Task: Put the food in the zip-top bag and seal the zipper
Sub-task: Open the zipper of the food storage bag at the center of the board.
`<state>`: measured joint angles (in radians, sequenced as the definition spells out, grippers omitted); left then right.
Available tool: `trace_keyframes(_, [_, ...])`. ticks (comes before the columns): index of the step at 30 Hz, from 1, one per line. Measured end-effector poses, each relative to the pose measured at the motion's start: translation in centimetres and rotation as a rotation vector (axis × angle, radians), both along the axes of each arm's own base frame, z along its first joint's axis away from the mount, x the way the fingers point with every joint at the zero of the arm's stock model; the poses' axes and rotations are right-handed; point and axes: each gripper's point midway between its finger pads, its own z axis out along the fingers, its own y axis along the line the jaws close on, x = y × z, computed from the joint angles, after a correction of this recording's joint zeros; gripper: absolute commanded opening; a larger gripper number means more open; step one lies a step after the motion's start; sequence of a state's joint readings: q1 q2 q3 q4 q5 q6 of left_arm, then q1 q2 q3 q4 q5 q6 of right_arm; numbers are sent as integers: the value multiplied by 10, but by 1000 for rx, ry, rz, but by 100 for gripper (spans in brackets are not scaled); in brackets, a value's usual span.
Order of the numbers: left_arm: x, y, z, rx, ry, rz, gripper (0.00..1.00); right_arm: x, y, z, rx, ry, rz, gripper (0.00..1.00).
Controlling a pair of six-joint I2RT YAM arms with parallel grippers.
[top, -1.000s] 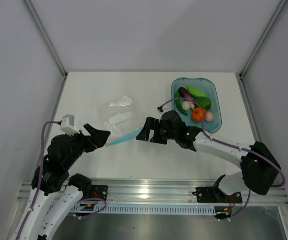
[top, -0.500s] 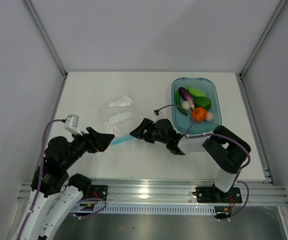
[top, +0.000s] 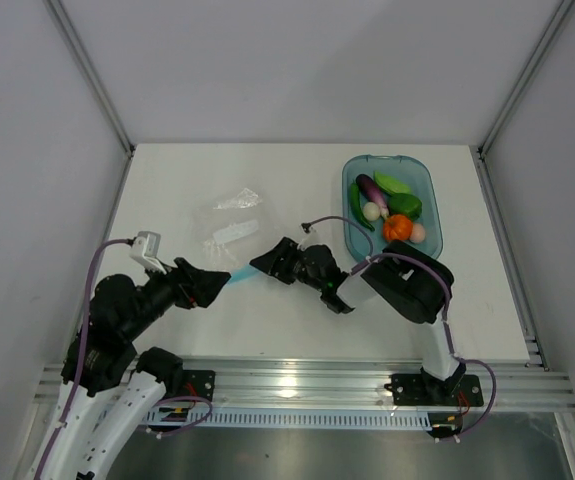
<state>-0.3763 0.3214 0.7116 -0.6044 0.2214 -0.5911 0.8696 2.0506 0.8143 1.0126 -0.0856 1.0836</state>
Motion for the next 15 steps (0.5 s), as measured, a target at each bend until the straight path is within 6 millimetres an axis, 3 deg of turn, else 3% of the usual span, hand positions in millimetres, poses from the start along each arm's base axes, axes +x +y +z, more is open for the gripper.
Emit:
trace_keyframes(6, [0, 0, -5, 15, 2, -5, 87, 2, 12, 17, 45, -29, 1, 68])
trace_keyframes(15, [0, 0, -7, 26, 0, -7, 88, -28, 25, 18, -8, 7, 30, 78])
